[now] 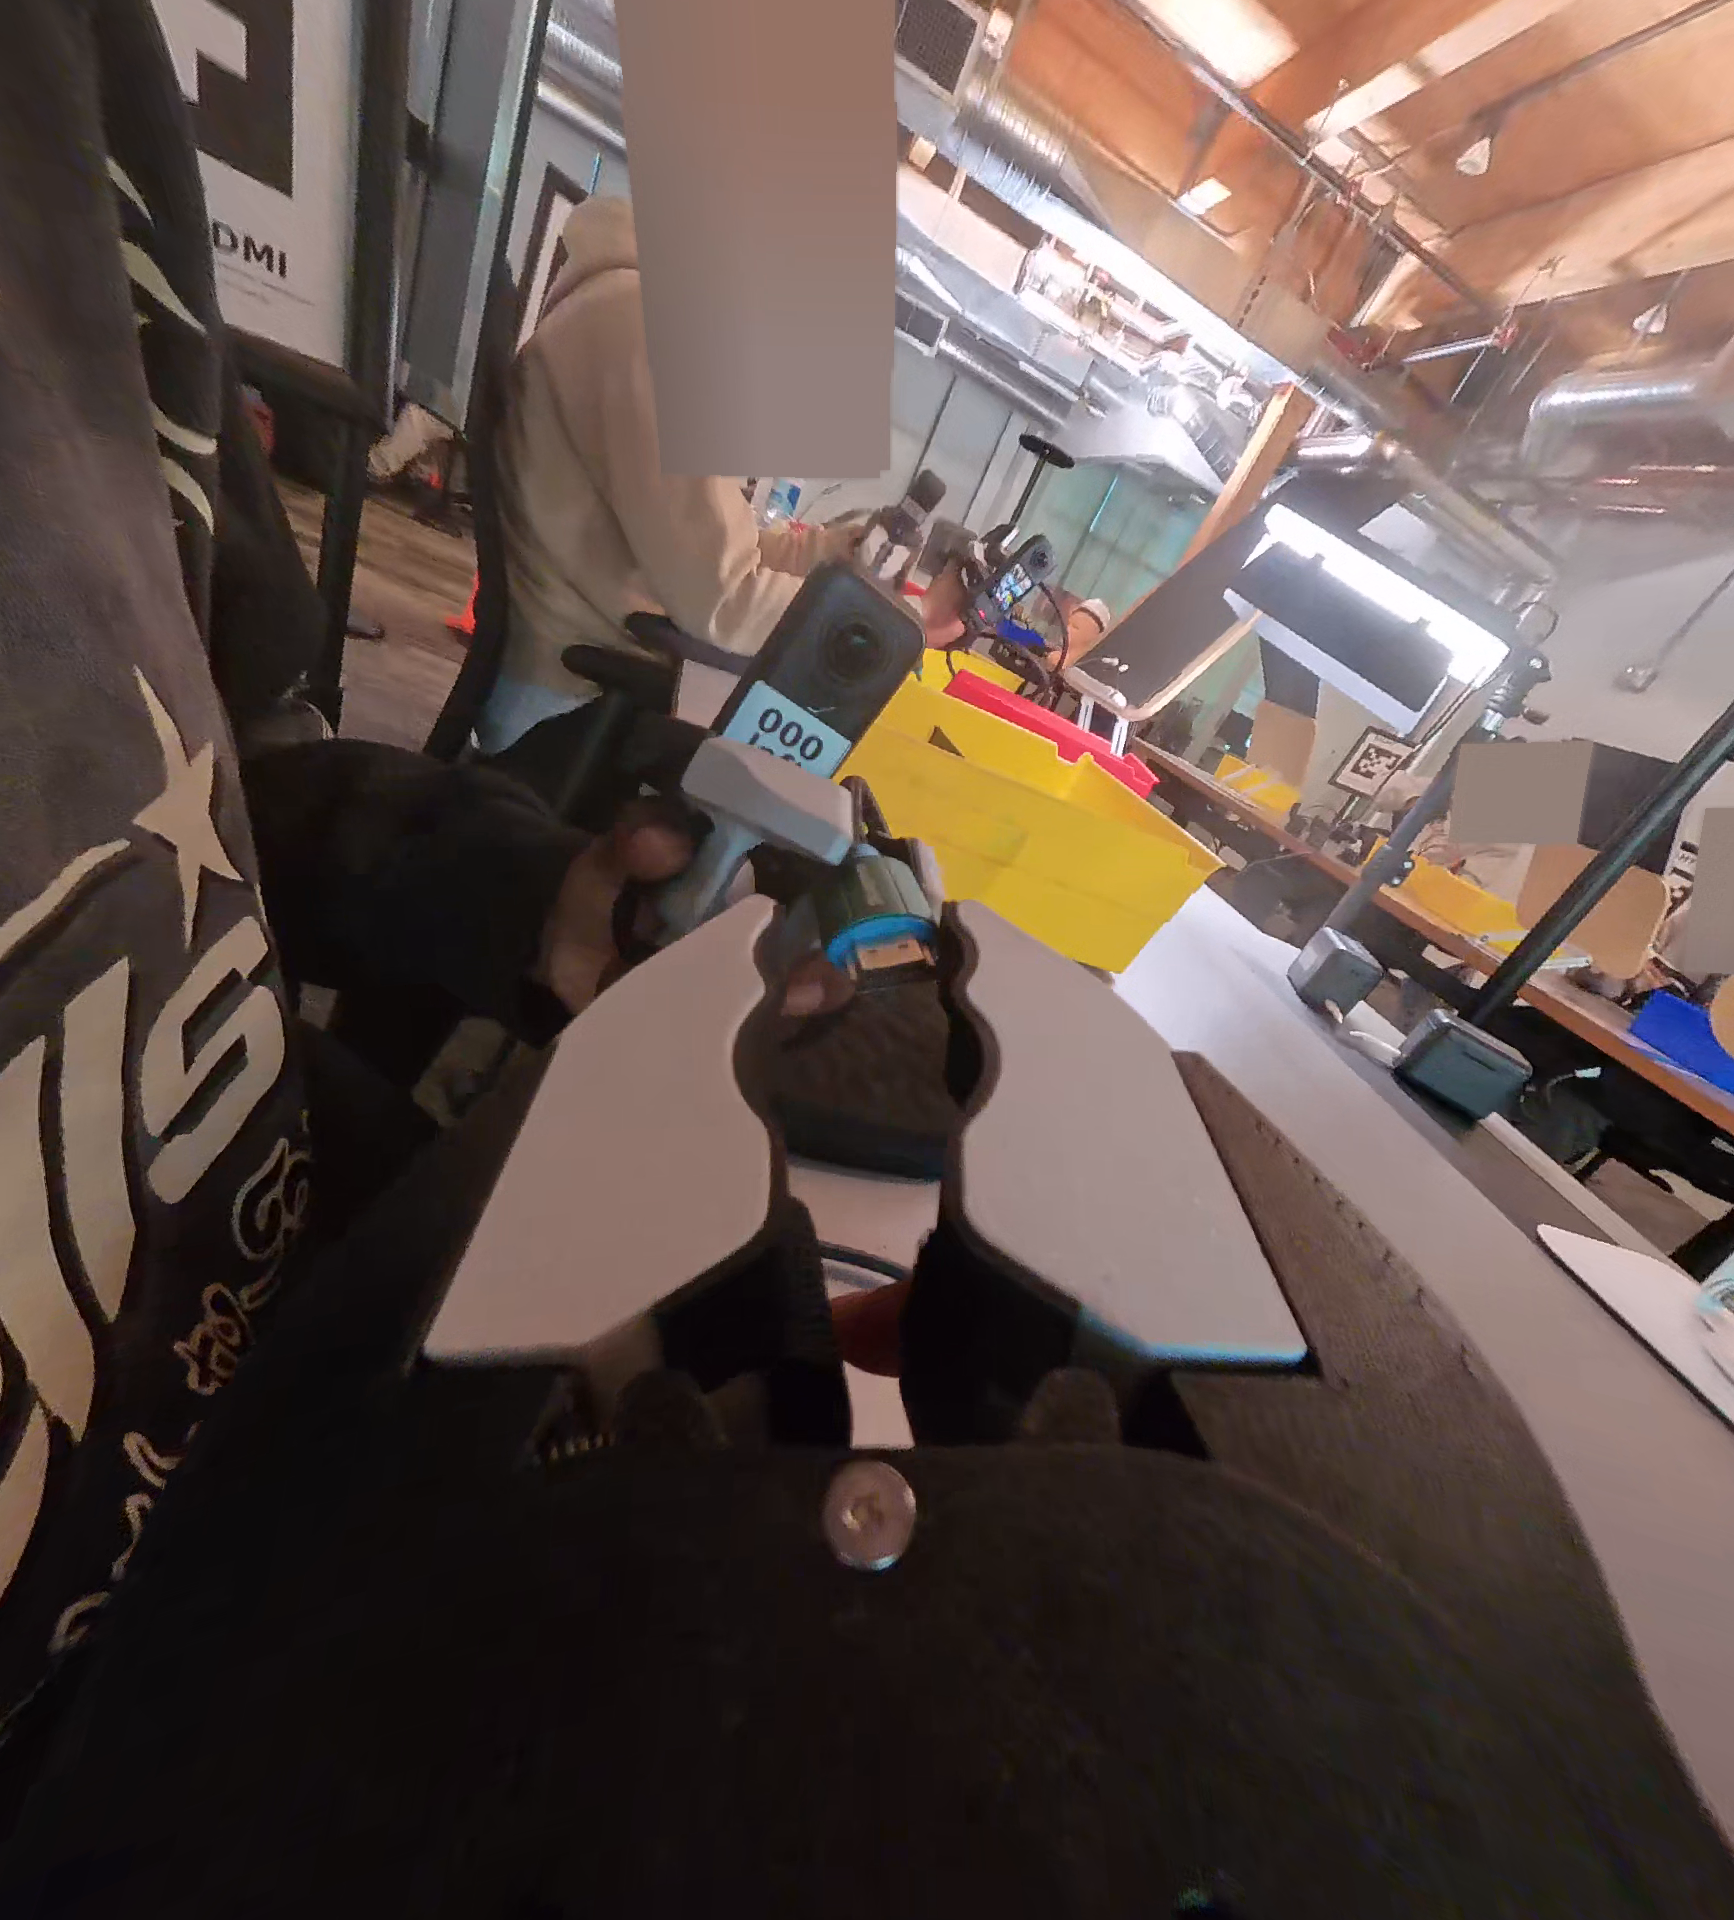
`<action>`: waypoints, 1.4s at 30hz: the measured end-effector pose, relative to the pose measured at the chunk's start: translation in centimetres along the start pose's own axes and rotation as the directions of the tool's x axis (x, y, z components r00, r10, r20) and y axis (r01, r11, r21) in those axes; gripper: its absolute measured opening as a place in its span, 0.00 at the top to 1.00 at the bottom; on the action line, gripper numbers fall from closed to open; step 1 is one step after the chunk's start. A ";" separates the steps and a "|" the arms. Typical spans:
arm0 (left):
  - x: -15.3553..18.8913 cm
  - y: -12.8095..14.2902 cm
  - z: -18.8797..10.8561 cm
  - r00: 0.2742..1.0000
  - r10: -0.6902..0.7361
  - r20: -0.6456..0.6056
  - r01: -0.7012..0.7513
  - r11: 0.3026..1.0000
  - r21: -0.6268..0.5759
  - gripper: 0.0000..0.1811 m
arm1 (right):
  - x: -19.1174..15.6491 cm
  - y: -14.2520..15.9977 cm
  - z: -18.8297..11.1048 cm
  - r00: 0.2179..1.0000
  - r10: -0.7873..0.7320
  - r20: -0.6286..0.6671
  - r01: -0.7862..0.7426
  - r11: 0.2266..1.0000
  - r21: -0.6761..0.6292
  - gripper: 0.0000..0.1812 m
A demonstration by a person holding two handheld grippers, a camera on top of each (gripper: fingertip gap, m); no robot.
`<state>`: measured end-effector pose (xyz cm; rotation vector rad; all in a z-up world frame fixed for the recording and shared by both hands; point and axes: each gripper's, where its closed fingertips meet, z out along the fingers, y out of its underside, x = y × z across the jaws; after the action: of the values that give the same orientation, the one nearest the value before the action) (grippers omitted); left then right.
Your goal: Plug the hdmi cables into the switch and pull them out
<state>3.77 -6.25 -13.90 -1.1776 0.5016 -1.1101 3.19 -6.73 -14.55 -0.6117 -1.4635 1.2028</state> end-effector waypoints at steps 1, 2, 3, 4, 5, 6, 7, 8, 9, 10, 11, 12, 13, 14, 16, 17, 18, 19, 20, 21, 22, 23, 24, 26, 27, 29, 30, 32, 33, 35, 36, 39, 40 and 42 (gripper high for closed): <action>0.1 0.0 0.0 1.000 -0.003 -0.009 0.003 1.000 -0.002 0.93 | 0.1 -0.2 0.0 1.000 0.013 -0.003 -0.013 1.000 0.016 0.88; 0.2 0.0 0.0 1.000 -0.007 -0.017 0.007 1.000 -0.004 0.93 | 0.0 -0.2 0.0 1.000 0.028 0.013 -0.028 0.999 0.021 0.88; 0.2 0.0 0.0 1.000 -0.011 -0.020 0.011 1.000 -0.003 0.93 | 0.0 -0.2 0.0 0.999 0.047 0.025 -0.047 0.999 0.020 0.88; 0.2 0.0 0.0 1.000 -0.011 -0.023 0.011 1.000 -0.004 0.93 | 0.0 -0.2 -0.1 0.997 0.068 0.041 -0.069 0.997 0.023 0.88; 0.3 0.0 0.0 1.000 -0.004 -0.028 0.004 1.000 -0.004 0.92 | -0.1 -0.3 0.0 0.993 0.099 0.061 -0.101 0.995 0.026 0.88; 0.5 0.0 0.0 0.999 0.010 -0.031 -0.010 1.000 0.000 0.92 | -0.2 -0.3 0.0 0.986 0.146 0.082 -0.148 0.989 0.024 0.88; 0.6 -0.1 -0.1 0.999 0.030 -0.033 -0.030 1.000 0.008 0.90 | -0.2 -0.2 0.1 0.976 0.198 0.096 -0.200 0.980 0.013 0.88; 0.8 -0.2 -0.2 0.998 0.059 -0.033 -0.058 0.998 0.016 0.88 | -0.2 0.0 0.1 0.963 0.246 0.110 -0.247 0.969 -0.003 0.88; 0.9 -0.2 -0.2 0.995 0.094 -0.027 -0.093 0.996 0.015 0.86 | -0.2 0.0 0.2 0.950 0.288 0.122 -0.289 0.957 -0.016 0.88; 1.0 -0.1 -0.3 0.990 0.138 -0.020 -0.138 0.990 0.004 0.84 | -0.3 0.1 0.2 0.932 0.336 0.138 -0.335 0.942 -0.034 0.88; 1.1 0.0 -0.3 0.982 0.187 -0.013 -0.187 0.982 -0.013 0.84 | -0.4 0.1 0.2 0.909 0.386 0.157 -0.382 0.922 -0.055 0.88; 1.1 0.1 -0.3 0.972 0.234 -0.004 -0.234 0.972 -0.031 0.84 | -0.6 0.2 0.3 0.889 0.424 0.171 -0.417 0.906 -0.075 0.88; 1.0 0.3 -0.3 0.962 0.273 0.009 -0.272 0.961 -0.056 0.84 | -0.7 0.4 0.3 0.879 0.443 0.175 -0.434 0.896 -0.089 0.88; 0.9 0.4 -0.3 0.952 0.305 0.023 -0.302 0.950 -0.082 0.85 | -0.7 0.3 0.4 0.870 0.459 0.178 -0.450 0.888 -0.093 0.88; 0.8 0.7 -0.3 0.938 0.345 0.029 -0.340 0.933 -0.116 0.85 | -0.9 0.1 0.6 0.840 0.508 0.190 -0.498 0.861 -0.098 0.89; 0.9 0.7 -0.3 0.933 0.359 0.028 -0.353 0.927 -0.126 0.86 | -0.9 0.2 0.6 0.826 0.530 0.191 -0.520 0.848 -0.105 0.89; 0.9 0.8 -0.4 0.927 0.375 0.028 -0.368 0.920 -0.136 0.86 | -1.0 0.2 0.6 0.811 0.551 0.195 -0.539 0.834 -0.117 0.89; 0.9 0.8 -0.5 0.920 0.391 0.027 -0.383 0.912 -0.148 0.86 | -1.0 0.2 0.6 0.795 0.574 0.199 -0.559 0.819 -0.129 0.89; 0.9 0.8 -0.6 0.914 0.404 0.026 -0.395 0.905 -0.158 0.86 | -1.1 0.3 0.7 0.776 0.597 0.203 -0.580 0.802 -0.144 0.89; 0.9 0.8 -0.6 0.910 0.413 0.022 -0.404 0.900 -0.166 0.86 | -1.2 0.3 0.7 0.759 0.618 0.207 -0.597 0.786 -0.158 0.89; 1.0 0.8 -0.7 0.909 0.417 0.018 -0.408 0.897 -0.171 0.87 | -1.3 0.4 0.8 0.746 0.632 0.210 -0.609 0.775 -0.172 0.89; 1.0 0.8 -0.8 0.909 0.416 0.015 -0.407 0.896 -0.175 0.87 | -1.4 0.3 0.8 0.740 0.637 0.217 -0.611 0.771 -0.180 0.89; 1.0 0.8 -0.8 0.911 0.413 0.012 -0.405 0.897 -0.176 0.88 | -1.6 0.3 0.8 0.739 0.635 0.224 -0.607 0.773 -0.185 0.89; 1.0 0.8 -0.9 0.914 0.405 0.007 -0.397 0.900 -0.182 0.88 | -1.6 0.3 0.8 0.735 0.639 0.227 -0.609 0.769 -0.194 0.89; 1.0 0.8 -0.9 0.916 0.401 0.007 -0.393 0.901 -0.185 0.88 | -1.6 0.3 0.8 0.736 0.637 0.227 -0.607 0.770 -0.195 0.89; 1.0 0.9 -1.0 0.920 0.391 0.005 -0.383 0.904 -0.191 0.89 | -1.6 0.4 0.8 0.737 0.638 0.225 -0.605 0.770 -0.201 0.89; 1.0 0.9 -1.0 0.923 0.384 0.003 -0.376 0.906 -0.196 0.89 | -1.6 0.4 0.8 0.738 0.637 0.225 -0.603 0.771 -0.204 0.89; 1.0 1.0 -1.1 0.931 0.365 0.000 -0.357 0.911 -0.206 0.89 | -1.7 0.4 0.8 0.739 0.635 0.225 -0.599 0.773 -0.210 0.89; 1.0 1.1 -1.1 0.935 0.355 -0.003 -0.348 0.914 -0.208 0.89 | -1.7 0.4 0.8 0.739 0.634 0.229 -0.598 0.773 -0.210 0.89; 1.1 1.0 -1.2 0.942 0.336 -0.012 -0.331 0.921 -0.207 0.89 | -1.7 0.3 0.8 0.730 0.641 0.237 -0.604 0.768 -0.216 0.89; 1.0 1.0 -1.2 0.944 0.329 -0.011 -0.324 0.924 -0.204 0.89 | -1.7 0.2 0.8 0.725 0.646 0.238 -0.608 0.763 -0.218 0.88; 0.8 0.7 -1.2 0.950 0.312 0.013 -0.304 0.934 -0.189 0.89 | -1.4 0.2 1.0 0.736 0.637 0.232 -0.600 0.771 -0.214 0.87; 0.6 0.6 -1.2 0.953 0.301 0.028 -0.291 0.939 -0.181 0.89 | -1.1 0.2 0.9 0.754 0.619 0.219 -0.583 0.785 -0.209 0.87; -0.2 -0.5 -1.5 0.962 0.259 0.088 -0.247 0.961 -0.126 0.89 | -0.1 0.2 0.3 0.806 0.563 0.183 -0.528 0.824 -0.209 0.81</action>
<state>2.22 -6.75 -14.01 -1.2253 0.6233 -0.8046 2.89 -6.79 -14.75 -1.0785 -1.6443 1.6694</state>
